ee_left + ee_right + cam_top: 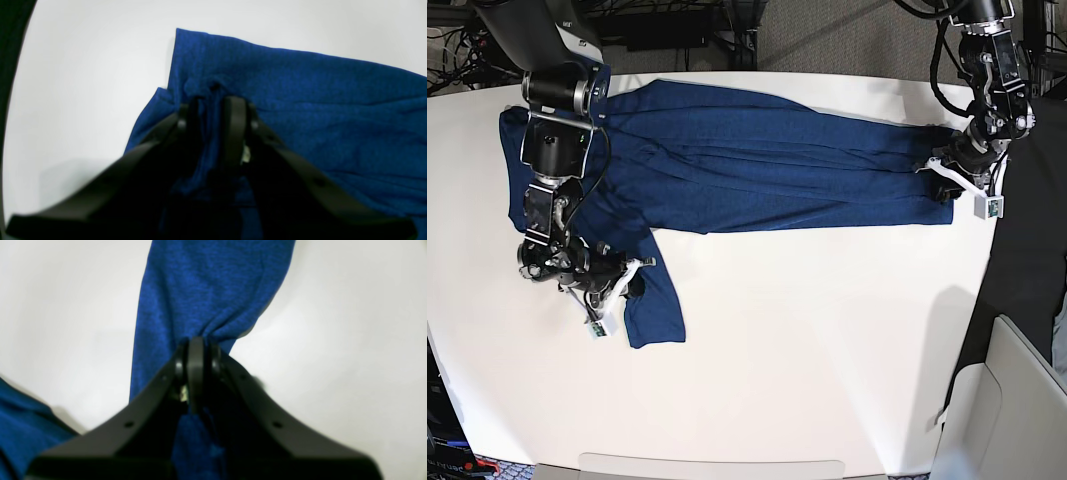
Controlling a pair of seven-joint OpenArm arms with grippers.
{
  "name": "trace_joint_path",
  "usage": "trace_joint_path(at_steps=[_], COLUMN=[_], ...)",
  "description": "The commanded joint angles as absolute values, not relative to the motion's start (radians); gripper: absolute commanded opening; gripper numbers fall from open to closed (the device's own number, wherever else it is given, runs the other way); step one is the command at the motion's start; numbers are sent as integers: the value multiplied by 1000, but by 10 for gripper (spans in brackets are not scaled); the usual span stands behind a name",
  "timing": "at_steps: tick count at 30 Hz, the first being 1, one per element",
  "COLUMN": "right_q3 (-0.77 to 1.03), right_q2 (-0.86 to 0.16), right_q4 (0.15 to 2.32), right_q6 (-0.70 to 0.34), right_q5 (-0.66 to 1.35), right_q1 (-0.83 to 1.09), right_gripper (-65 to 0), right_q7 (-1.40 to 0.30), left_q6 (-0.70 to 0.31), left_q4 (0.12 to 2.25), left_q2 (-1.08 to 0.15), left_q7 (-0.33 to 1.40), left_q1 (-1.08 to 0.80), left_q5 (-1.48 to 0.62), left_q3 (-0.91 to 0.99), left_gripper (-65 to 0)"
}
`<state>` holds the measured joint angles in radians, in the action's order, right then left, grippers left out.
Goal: Fold the T-shirt properly
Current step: 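Drag the sleeve with the right gripper across the shirt body toward the left gripper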
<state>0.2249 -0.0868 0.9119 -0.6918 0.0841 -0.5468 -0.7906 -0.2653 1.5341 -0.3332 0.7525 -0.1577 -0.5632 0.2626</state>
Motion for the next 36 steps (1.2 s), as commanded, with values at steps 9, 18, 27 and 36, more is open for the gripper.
trace_joint_path(at_steps=[9,18,27,36], right_q3=[156,-113,-173,-315], right_q2=[-22,13,93,130], right_q4=[1202,1431,1504,1527], right_q6=[-698,-698,-698,-698], right_q5=[243,492,659,673], right_q1=[-464,-361,-265,-259], right_gripper=[-641,-641,-641,-641], right_q7=[-1000,-1030,-1090,-1113], left_q6=[-269,-269,-269,-269], left_q4=[1555,1555,1550,1550], left_q2=[-349,-349,-349,-348], left_q7=[730,730,731,731], left_q1=[-147,-150,-151,-153], left_q5=[-572,-572,-572,-572], left_q3=[274,271,275,271], left_gripper=[-510,-510,-510,-510])
